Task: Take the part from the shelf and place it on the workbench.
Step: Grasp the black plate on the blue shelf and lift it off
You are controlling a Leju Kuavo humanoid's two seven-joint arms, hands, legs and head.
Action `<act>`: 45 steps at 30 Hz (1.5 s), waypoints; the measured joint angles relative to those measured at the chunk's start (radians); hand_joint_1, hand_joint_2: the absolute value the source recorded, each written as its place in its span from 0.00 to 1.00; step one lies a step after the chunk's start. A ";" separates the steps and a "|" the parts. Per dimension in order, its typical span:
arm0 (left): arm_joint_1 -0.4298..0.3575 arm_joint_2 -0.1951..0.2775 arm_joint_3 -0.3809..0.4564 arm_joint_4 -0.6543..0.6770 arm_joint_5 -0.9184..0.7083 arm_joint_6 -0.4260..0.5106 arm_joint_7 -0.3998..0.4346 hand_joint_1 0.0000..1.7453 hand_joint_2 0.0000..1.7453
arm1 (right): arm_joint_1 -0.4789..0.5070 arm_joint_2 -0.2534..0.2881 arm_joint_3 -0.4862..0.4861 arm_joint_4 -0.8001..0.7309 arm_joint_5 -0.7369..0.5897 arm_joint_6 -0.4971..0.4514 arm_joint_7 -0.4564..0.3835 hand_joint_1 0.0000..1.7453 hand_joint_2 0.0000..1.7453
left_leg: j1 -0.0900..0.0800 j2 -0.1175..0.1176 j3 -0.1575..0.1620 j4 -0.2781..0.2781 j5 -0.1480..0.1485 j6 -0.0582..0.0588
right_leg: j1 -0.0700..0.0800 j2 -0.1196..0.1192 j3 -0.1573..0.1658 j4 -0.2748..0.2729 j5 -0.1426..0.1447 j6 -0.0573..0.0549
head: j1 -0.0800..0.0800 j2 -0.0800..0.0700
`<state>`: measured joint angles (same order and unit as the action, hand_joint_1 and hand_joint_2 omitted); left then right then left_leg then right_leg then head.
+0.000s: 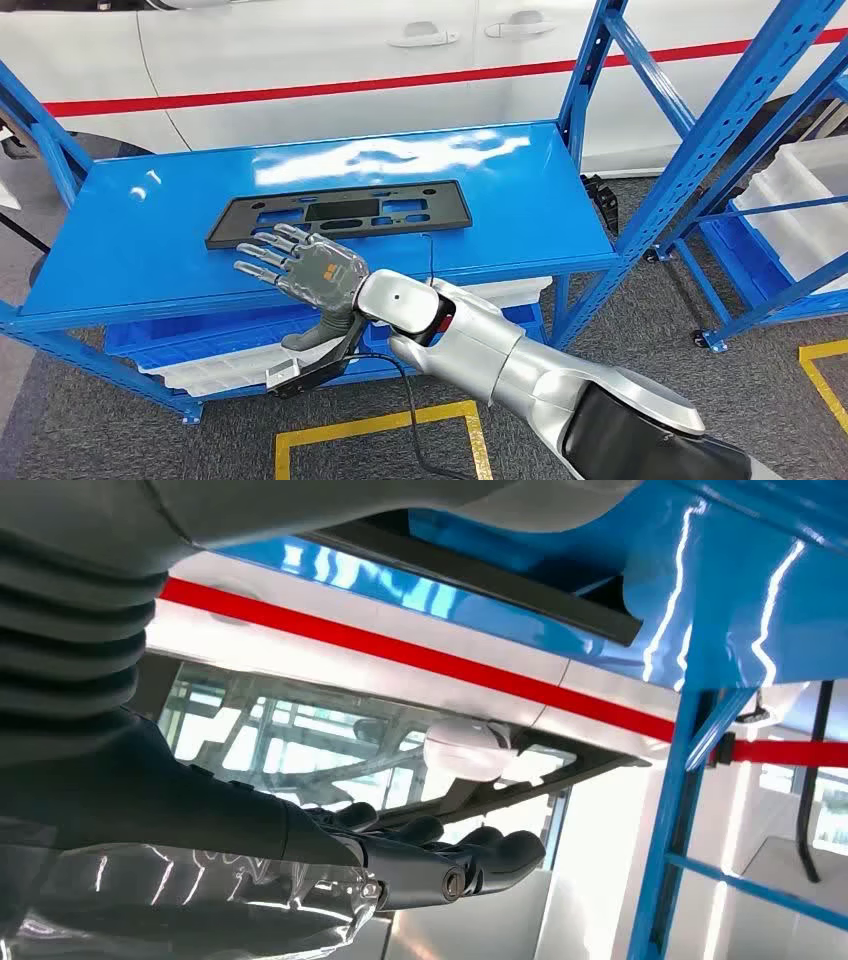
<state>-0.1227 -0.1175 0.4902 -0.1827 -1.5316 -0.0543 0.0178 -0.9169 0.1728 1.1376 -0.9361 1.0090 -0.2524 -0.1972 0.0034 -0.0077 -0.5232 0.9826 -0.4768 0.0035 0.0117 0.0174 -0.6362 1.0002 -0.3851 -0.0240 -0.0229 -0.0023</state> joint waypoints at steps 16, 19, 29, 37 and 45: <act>0.009 0.000 0.016 0.000 0.025 0.003 -0.025 0.00 0.00 | -0.029 0.079 0.005 0.122 0.001 -0.023 -0.013 0.00 1.00 | 0.035 0.001 0.120 -0.043 -0.062 -0.008 | -0.046 -0.016 -0.126 0.145 0.020 0.074 | 0.000 0.000; 0.005 0.001 0.017 0.000 0.021 0.003 -0.028 0.00 0.00 | -0.030 0.083 0.006 0.126 0.001 -0.022 -0.012 0.00 1.00 | 0.043 0.003 0.152 -0.049 -0.099 -0.039 | -0.043 -0.023 -0.077 0.022 0.051 0.061 | 0.001 0.000; 0.005 0.001 0.019 0.000 0.023 0.004 -0.028 0.00 0.00 | -0.021 0.095 0.007 0.137 0.001 -0.023 -0.012 0.00 1.00 | 0.028 0.005 -0.131 0.295 -0.207 -0.045 | -0.019 -0.004 0.104 -0.009 -0.085 -0.014 | 0.000 0.000; 0.011 0.005 0.041 0.000 0.044 0.022 -0.026 0.00 0.00 | 0.005 0.094 0.008 0.154 -0.030 -0.014 -0.044 0.00 0.00 | -0.014 -0.010 -0.202 0.052 0.164 0.020 | -0.001 0.018 0.241 -0.009 -0.226 0.008 | 0.000 0.000; 0.001 0.005 0.062 0.000 0.059 0.014 -0.035 0.00 0.00 | 0.053 0.070 0.010 0.165 -0.055 -0.015 -0.079 0.00 0.00 | -0.016 -0.012 -0.161 0.037 0.114 0.042 | -0.007 -0.007 0.013 0.282 -0.286 0.035 | 0.000 0.000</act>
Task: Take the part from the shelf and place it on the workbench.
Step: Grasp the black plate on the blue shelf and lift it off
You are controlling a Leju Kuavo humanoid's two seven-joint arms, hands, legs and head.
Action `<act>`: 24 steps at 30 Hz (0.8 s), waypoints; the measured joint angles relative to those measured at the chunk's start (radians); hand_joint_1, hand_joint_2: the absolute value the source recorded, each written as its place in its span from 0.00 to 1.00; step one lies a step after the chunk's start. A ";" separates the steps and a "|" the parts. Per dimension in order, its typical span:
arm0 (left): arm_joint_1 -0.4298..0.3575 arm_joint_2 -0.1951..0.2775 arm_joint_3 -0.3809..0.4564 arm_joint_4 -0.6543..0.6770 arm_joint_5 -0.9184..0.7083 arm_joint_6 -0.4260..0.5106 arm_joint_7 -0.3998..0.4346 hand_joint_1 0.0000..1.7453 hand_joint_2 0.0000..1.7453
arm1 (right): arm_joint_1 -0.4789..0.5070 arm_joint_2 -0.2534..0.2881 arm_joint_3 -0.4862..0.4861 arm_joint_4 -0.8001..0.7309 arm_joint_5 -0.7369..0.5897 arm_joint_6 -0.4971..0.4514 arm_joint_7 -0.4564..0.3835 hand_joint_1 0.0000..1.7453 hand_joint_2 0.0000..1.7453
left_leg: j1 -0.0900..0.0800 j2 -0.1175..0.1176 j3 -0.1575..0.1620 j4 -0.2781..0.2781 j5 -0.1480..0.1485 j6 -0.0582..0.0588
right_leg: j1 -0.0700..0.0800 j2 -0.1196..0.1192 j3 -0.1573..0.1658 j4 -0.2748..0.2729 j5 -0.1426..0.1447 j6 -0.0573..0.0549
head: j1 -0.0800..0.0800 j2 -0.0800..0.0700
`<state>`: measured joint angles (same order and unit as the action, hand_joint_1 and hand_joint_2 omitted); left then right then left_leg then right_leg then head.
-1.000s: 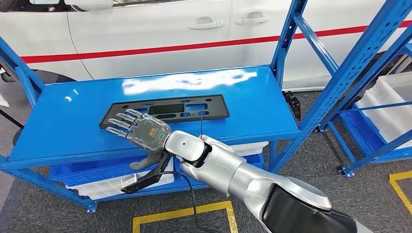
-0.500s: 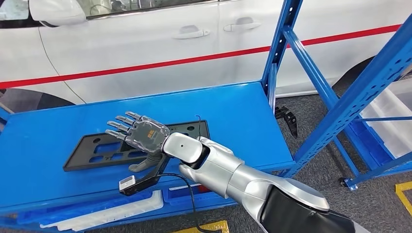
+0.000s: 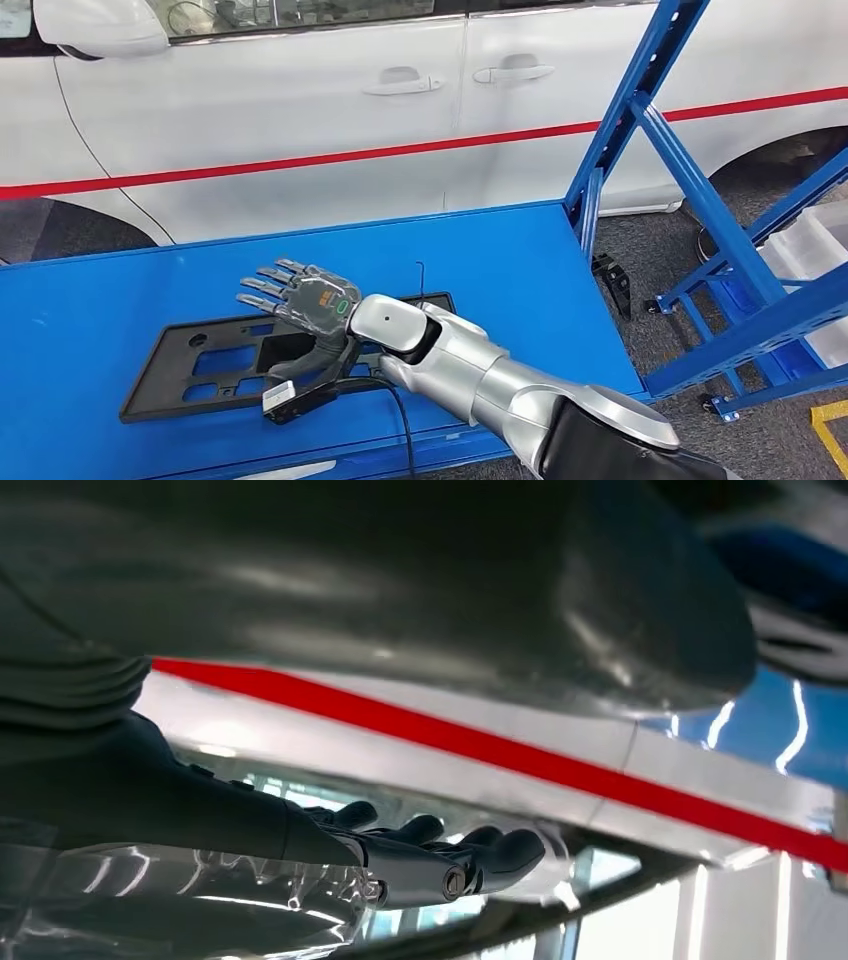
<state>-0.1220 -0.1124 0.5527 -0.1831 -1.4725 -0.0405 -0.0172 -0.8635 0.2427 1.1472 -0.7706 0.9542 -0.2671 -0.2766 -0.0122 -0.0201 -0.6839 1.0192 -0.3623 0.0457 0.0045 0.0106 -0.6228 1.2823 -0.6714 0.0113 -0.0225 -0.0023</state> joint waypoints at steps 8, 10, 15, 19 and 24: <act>0.016 -0.012 0.025 0.001 0.017 -0.001 -0.010 0.00 0.00 | -0.013 -0.072 -0.006 -0.107 -0.100 0.153 0.001 0.00 0.00 | -0.004 -0.001 0.026 -0.002 -0.023 -0.008 | 0.024 -0.004 0.046 -0.271 0.197 -0.050 | 0.000 0.000; 0.019 -0.012 0.032 0.001 0.023 -0.001 -0.013 0.00 0.00 | -0.022 -0.102 -0.014 -0.162 -0.144 0.217 0.000 0.00 0.00 | -0.004 0.000 0.027 -0.002 -0.024 -0.008 | 0.023 -0.003 0.047 -0.271 0.197 -0.047 | 0.000 0.000; 0.028 -0.010 0.056 0.001 0.042 0.004 -0.022 0.00 0.00 | -0.044 -0.206 -0.042 -0.309 -0.241 0.345 -0.005 0.00 0.00 | -0.004 -0.002 0.028 -0.002 -0.023 -0.008 | 0.022 -0.004 0.048 -0.271 0.197 -0.047 | 0.000 0.000; 0.036 -0.009 0.072 0.001 0.046 0.008 -0.025 0.00 0.00 | -0.064 -0.299 -0.061 -0.411 -0.297 0.411 -0.009 0.00 0.00 | -0.005 -0.001 0.028 -0.002 -0.023 -0.008 | 0.022 -0.004 0.048 -0.271 0.197 -0.047 | 0.000 0.000; 0.039 -0.009 0.085 0.001 0.051 0.011 -0.025 0.00 0.00 | -0.078 -0.380 -0.070 -0.486 -0.354 0.454 -0.015 0.00 0.00 | -0.005 -0.001 0.028 -0.002 -0.024 -0.008 | 0.021 -0.004 0.048 -0.271 0.197 -0.047 | 0.000 0.000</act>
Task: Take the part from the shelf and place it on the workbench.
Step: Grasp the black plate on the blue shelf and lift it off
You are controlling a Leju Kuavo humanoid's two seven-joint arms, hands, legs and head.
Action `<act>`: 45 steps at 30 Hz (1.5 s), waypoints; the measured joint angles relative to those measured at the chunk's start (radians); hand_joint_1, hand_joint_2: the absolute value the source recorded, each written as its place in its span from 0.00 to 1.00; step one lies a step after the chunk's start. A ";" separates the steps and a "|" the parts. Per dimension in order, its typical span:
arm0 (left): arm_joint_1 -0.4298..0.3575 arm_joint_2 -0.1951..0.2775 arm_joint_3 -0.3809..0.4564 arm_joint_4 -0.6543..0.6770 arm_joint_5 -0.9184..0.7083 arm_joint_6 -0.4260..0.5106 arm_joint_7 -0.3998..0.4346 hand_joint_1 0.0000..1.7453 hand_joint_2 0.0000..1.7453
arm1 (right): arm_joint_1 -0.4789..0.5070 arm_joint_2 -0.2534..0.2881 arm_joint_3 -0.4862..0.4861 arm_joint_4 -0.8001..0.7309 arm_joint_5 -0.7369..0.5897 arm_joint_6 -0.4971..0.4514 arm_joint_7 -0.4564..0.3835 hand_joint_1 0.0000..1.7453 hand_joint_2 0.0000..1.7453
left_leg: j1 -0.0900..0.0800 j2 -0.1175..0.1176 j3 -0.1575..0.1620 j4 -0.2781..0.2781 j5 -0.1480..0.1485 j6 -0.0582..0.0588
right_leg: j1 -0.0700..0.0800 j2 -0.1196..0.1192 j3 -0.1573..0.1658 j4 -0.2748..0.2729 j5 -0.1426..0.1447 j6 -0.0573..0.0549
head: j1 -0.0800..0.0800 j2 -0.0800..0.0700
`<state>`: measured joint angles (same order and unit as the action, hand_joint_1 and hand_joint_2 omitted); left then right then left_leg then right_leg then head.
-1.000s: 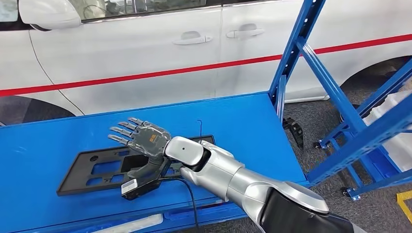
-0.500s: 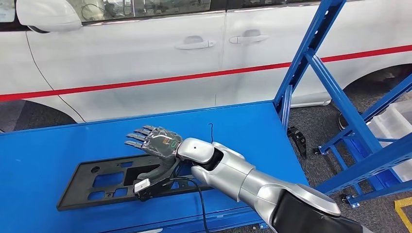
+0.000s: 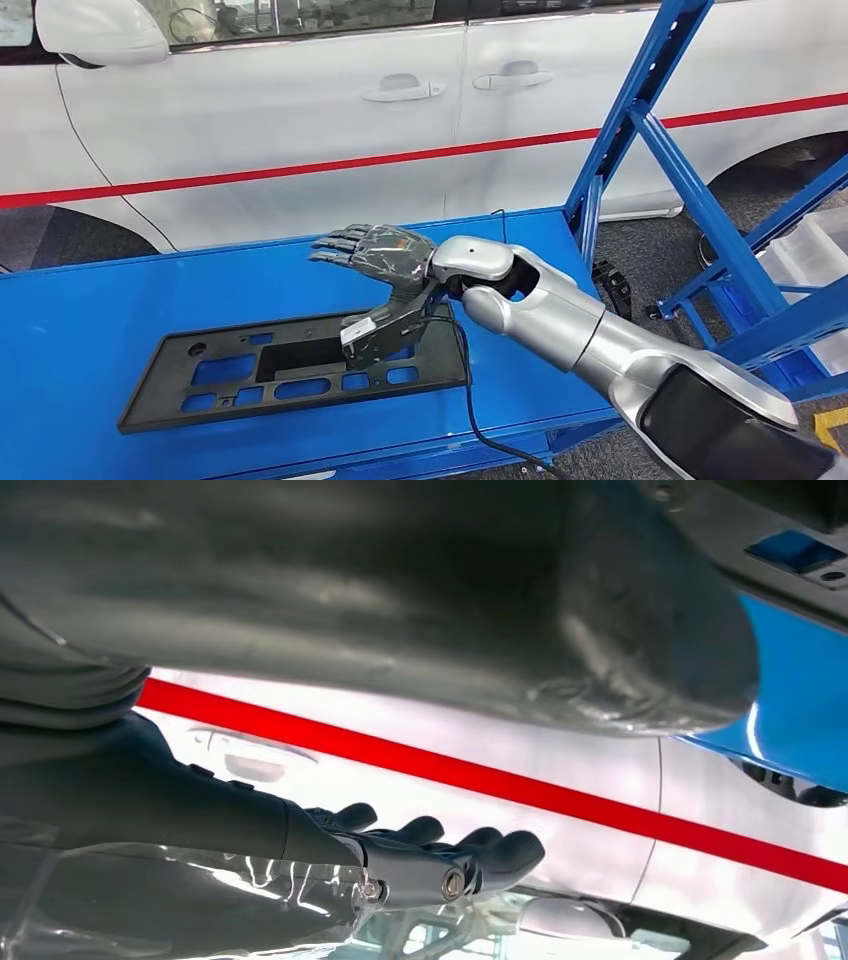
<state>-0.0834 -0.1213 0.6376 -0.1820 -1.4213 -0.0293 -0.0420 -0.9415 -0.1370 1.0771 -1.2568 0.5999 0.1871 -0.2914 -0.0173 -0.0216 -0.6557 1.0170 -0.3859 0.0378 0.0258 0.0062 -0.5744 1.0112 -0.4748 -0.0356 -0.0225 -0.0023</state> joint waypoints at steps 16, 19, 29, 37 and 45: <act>-0.002 -0.001 0.027 0.000 0.004 -0.005 0.004 0.00 0.00 | 0.348 -0.145 -0.066 -0.128 0.164 -0.299 -0.034 0.00 1.00 | -0.001 -0.002 0.002 0.000 -0.004 0.001 | -0.001 -0.001 0.003 -0.001 -0.003 0.004 | 0.000 0.000; 0.001 -0.001 0.040 0.000 0.005 -0.004 0.006 0.00 0.00 | 0.489 -0.180 -0.107 -0.172 0.135 -0.302 -0.050 0.00 1.00 | -0.001 -0.002 0.003 0.000 -0.006 0.001 | -0.001 -0.001 0.004 -0.001 -0.005 0.005 | 0.000 0.000; 0.001 -0.003 0.055 0.000 0.002 -0.003 0.010 0.00 0.00 | 0.702 -0.218 -0.223 -0.274 0.126 -0.297 -0.057 0.00 1.00 | -0.002 -0.001 0.010 0.000 -0.010 0.001 | -0.002 0.000 0.010 -0.001 -0.010 0.006 | 0.000 0.000; 0.000 -0.005 0.062 0.000 0.001 -0.001 0.013 0.00 0.00 | 0.736 -0.217 -0.253 -0.284 0.166 -0.296 -0.062 0.00 1.00 | -0.003 -0.001 0.014 0.000 -0.010 0.002 | -0.003 0.000 0.014 -0.001 -0.010 0.006 | 0.000 0.000; -0.001 -0.010 0.072 0.000 0.011 0.009 0.011 0.00 0.00 | 0.714 -0.179 -0.268 -0.257 0.266 -0.322 -0.076 0.00 0.00 | -0.003 0.000 0.016 -0.001 -0.011 0.001 | -0.003 0.000 0.016 -0.001 -0.010 0.006 | 0.000 0.000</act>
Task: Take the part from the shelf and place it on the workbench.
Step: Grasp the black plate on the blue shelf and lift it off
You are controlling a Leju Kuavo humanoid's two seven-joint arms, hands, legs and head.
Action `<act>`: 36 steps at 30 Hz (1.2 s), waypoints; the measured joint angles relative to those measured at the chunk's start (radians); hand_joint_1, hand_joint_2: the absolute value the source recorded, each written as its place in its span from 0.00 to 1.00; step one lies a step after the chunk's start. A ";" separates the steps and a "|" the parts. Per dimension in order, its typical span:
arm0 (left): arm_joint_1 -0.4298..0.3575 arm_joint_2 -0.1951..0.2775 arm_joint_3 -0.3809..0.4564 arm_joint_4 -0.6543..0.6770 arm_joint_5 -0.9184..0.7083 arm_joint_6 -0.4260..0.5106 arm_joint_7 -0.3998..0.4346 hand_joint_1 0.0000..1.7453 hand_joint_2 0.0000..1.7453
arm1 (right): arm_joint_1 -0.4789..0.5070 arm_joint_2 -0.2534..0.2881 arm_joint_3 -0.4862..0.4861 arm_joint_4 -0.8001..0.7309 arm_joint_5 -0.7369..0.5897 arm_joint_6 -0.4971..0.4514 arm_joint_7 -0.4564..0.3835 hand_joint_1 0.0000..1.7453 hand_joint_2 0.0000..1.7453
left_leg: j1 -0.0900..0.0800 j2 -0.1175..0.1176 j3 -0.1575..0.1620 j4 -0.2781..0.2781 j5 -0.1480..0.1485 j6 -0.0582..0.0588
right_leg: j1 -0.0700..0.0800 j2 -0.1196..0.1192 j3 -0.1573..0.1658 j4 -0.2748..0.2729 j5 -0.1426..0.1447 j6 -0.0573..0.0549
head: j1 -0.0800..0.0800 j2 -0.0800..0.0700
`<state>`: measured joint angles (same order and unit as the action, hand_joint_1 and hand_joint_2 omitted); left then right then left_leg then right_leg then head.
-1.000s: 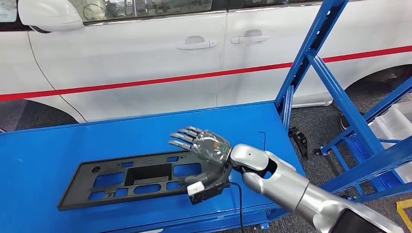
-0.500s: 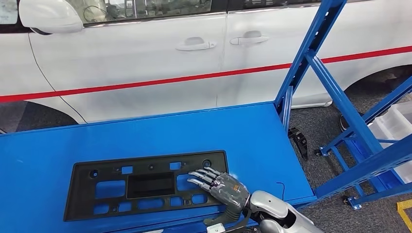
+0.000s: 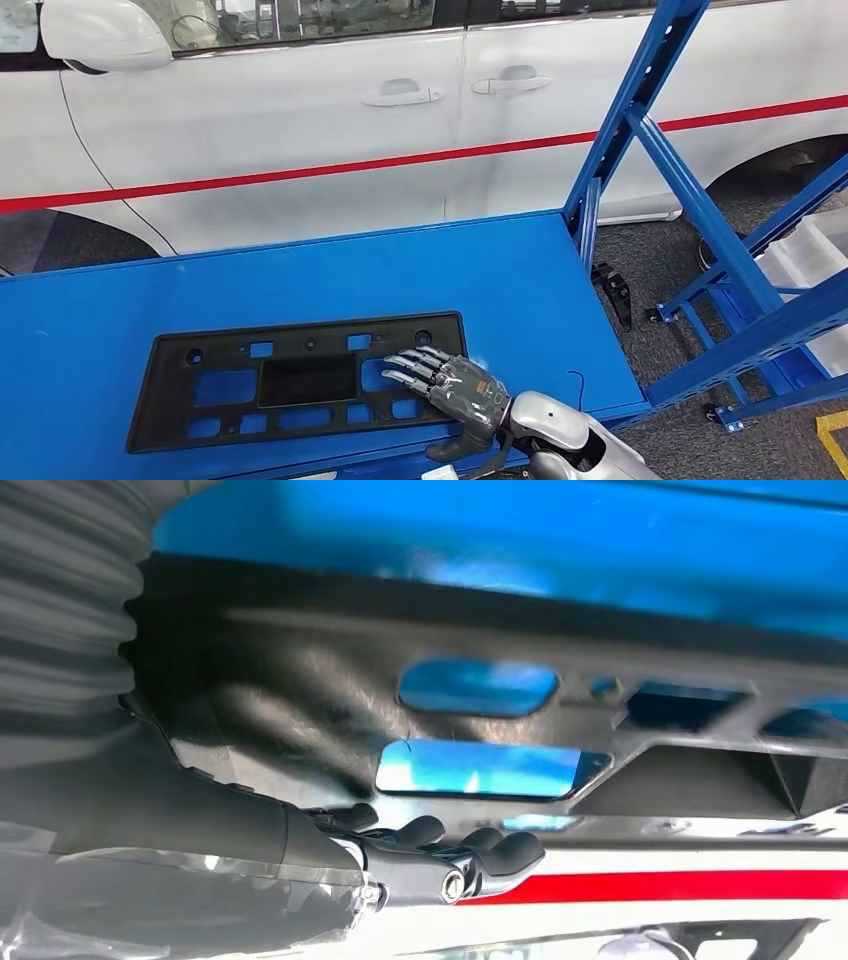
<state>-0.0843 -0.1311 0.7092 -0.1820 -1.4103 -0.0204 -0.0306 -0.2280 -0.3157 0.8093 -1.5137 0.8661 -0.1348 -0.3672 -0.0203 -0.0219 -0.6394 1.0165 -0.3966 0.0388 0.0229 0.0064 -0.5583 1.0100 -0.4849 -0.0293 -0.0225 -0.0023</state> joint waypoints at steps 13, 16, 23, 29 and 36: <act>-0.024 -0.010 0.001 0.000 -0.029 -0.015 0.011 0.00 0.00 | -0.021 0.190 -0.002 0.155 0.642 -0.550 0.235 0.00 0.00 | 0.000 0.000 0.001 -0.001 -0.001 -0.002 | 0.001 0.000 0.002 0.001 -0.001 -0.001 | 0.000 0.000; -0.028 -0.011 0.001 0.000 -0.039 -0.015 0.012 0.00 0.00 | -0.039 0.236 0.001 0.205 0.640 -0.554 0.232 0.00 0.00 | 0.000 0.000 0.001 -0.001 -0.001 -0.002 | 0.001 0.000 0.001 0.001 -0.001 -0.002 | 0.000 0.000; -0.028 -0.011 0.001 0.000 -0.041 -0.015 0.013 0.00 0.00 | -0.046 0.248 0.001 0.216 0.638 -0.554 0.230 0.00 0.00 | 0.000 0.000 0.001 -0.001 -0.001 -0.002 | 0.001 0.000 0.001 0.001 -0.001 -0.002 | 0.000 0.000; -0.034 -0.012 0.001 0.000 -0.046 -0.017 0.018 0.00 0.00 | -0.104 0.382 0.002 0.340 0.611 -0.555 0.193 0.00 0.00 | 0.000 0.000 0.001 -0.001 -0.001 -0.002 | 0.000 0.000 0.001 0.001 -0.003 -0.004 | 0.000 0.000; -0.037 -0.012 0.004 0.000 -0.042 -0.017 0.019 0.00 0.00 | -0.135 0.464 0.010 0.465 0.538 -0.555 0.146 0.00 0.00 | 0.000 -0.001 0.000 -0.001 -0.002 -0.003 | 0.000 0.000 0.001 0.001 -0.003 -0.004 | 0.000 0.000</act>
<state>-0.1217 -0.1434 0.7135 -0.1820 -1.4523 -0.0378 -0.0118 -0.3629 0.1487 0.8191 -1.0491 1.4037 -0.6897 -0.2215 -0.0204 -0.0225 -0.6390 1.0157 -0.3985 0.0361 0.0228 0.0060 -0.5578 1.0107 -0.4881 -0.0337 -0.0225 -0.0023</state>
